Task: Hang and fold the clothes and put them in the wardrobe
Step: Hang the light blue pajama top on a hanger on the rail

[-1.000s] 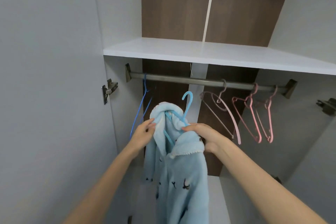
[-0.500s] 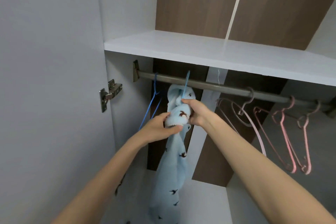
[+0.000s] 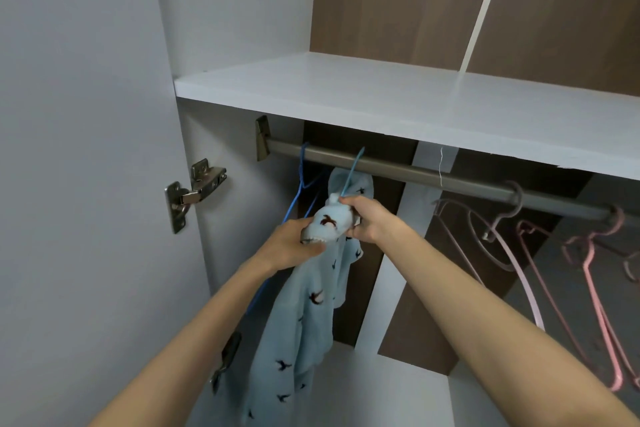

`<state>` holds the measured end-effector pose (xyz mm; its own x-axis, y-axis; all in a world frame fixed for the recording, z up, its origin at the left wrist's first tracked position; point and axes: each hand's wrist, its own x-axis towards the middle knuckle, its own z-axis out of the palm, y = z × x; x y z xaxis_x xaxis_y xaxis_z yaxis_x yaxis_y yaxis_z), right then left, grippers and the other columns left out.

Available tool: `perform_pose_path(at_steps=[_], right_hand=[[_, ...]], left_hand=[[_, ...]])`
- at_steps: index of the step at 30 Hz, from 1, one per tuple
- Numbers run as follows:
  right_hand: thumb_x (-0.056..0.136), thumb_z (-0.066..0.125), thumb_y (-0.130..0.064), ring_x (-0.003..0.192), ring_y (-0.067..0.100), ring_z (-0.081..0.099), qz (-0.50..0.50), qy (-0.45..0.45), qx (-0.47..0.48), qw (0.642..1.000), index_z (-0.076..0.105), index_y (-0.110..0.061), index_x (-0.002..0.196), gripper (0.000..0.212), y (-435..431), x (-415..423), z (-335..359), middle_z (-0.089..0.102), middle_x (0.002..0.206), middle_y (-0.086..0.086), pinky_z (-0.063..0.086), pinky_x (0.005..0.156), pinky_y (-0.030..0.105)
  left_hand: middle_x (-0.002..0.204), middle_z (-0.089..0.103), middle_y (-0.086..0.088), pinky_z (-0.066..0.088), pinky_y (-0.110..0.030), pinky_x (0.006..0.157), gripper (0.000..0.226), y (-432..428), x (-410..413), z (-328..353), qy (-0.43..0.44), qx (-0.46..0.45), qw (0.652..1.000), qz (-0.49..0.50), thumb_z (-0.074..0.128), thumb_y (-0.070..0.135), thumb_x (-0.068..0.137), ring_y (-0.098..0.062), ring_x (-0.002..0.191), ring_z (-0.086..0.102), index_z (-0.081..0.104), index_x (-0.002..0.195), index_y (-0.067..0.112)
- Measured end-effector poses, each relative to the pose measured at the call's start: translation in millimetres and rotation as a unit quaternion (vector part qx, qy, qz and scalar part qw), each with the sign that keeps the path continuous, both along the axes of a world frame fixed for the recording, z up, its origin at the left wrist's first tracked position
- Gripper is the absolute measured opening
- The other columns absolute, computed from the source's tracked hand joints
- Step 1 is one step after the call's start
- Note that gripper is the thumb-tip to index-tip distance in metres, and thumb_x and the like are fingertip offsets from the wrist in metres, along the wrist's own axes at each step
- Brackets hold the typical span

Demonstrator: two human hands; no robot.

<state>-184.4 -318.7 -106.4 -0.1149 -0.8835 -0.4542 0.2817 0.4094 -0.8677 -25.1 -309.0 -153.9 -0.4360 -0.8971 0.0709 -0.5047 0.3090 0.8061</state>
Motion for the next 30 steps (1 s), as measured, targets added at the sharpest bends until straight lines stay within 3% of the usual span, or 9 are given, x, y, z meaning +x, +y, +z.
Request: perform_pose_path(at_steps=[3,6,8,10,13,18,22,26,30], right_hand=[[0.095,0.054,-0.014,0.078,0.023,0.057,0.005,0.046,-0.002,0.999,0.051,-0.009,0.128,0.033,2,-3,-2,0.054,0.086,0.008,0.050,0.083,0.042],[0.094,0.056,-0.020,0.083,0.025,0.055,0.012,0.121,0.003,0.993,0.053,-0.012,0.125,0.032,10,-8,-4,0.053,0.091,0.005,0.050,0.082,0.043],[0.094,0.055,-0.022,0.095,0.026,0.053,0.007,0.178,-0.006,0.984,0.054,-0.013,0.123,0.030,19,-10,-3,0.052,0.095,0.003,0.046,0.084,0.043],[0.095,0.053,-0.020,0.107,0.026,0.048,-0.005,0.216,-0.036,0.976,0.056,-0.014,0.123,0.029,29,-10,-3,0.051,0.106,0.003,0.040,0.090,0.040],[0.096,0.050,-0.012,0.107,0.015,0.044,-0.013,0.250,-0.102,0.963,0.058,-0.011,0.126,0.031,48,-9,-5,0.053,0.126,0.005,0.035,0.088,0.028],[0.097,0.049,-0.013,0.116,0.015,0.048,-0.026,0.284,-0.161,0.945,0.061,-0.016,0.125,0.031,94,0,-2,0.054,0.130,0.001,0.039,0.093,0.026],[0.096,0.053,-0.018,0.106,0.018,0.057,-0.006,0.278,-0.187,0.942,0.062,-0.023,0.120,0.026,139,10,9,0.058,0.114,-0.005,0.047,0.077,0.023],[0.094,0.057,-0.020,0.098,0.015,0.061,0.020,0.268,-0.215,0.939,0.065,-0.028,0.110,0.020,182,24,25,0.062,0.108,-0.007,0.052,0.077,0.022],[0.094,0.057,-0.020,0.093,0.013,0.063,0.040,0.259,-0.235,0.936,0.066,-0.027,0.110,0.020,222,39,35,0.065,0.108,-0.004,0.053,0.082,0.026]], left_hand=[[0.099,0.060,0.012,0.039,-0.002,0.059,0.030,-2,2,-4,-0.014,-0.010,1.000,0.012,0.065,0.019,0.085,0.010,0.080,0.052,0.059,0.115,0.022],[0.101,0.060,0.012,0.039,-0.005,0.062,0.035,3,1,-9,-0.004,0.000,1.000,0.020,0.065,0.020,0.086,0.002,0.090,0.056,0.057,0.121,0.022],[0.106,0.061,0.011,0.040,-0.007,0.070,0.036,9,0,-12,-0.003,0.000,1.000,0.029,0.062,0.020,0.088,-0.009,0.105,0.058,0.055,0.123,0.021],[0.124,0.059,0.002,0.040,-0.013,0.087,0.045,14,2,-12,-0.018,-0.012,0.999,0.042,0.060,0.021,0.090,-0.015,0.117,0.054,0.049,0.133,0.015],[0.137,0.051,-0.006,0.037,-0.023,0.097,0.056,27,11,-6,-0.025,-0.021,0.996,0.079,0.060,0.024,0.091,-0.019,0.120,0.053,0.039,0.142,0.014],[0.132,0.054,-0.009,0.044,-0.027,0.093,0.050,57,34,16,0.017,-0.042,0.994,0.104,0.058,0.022,0.092,-0.021,0.104,0.061,0.043,0.139,0.017],[0.131,0.055,-0.007,0.045,-0.030,0.095,0.046,91,49,40,0.059,-0.053,0.991,0.105,0.056,0.021,0.093,-0.022,0.109,0.059,0.044,0.138,0.019],[0.122,0.059,-0.001,0.043,-0.021,0.085,0.042,133,62,59,0.085,-0.081,0.987,0.107,0.054,0.020,0.094,-0.011,0.095,0.059,0.047,0.136,0.020],[0.107,0.060,0.005,0.042,-0.011,0.070,0.037,173,75,70,0.103,-0.086,0.984,0.119,0.052,0.019,0.095,-0.011,0.093,0.060,0.050,0.133,0.020]])
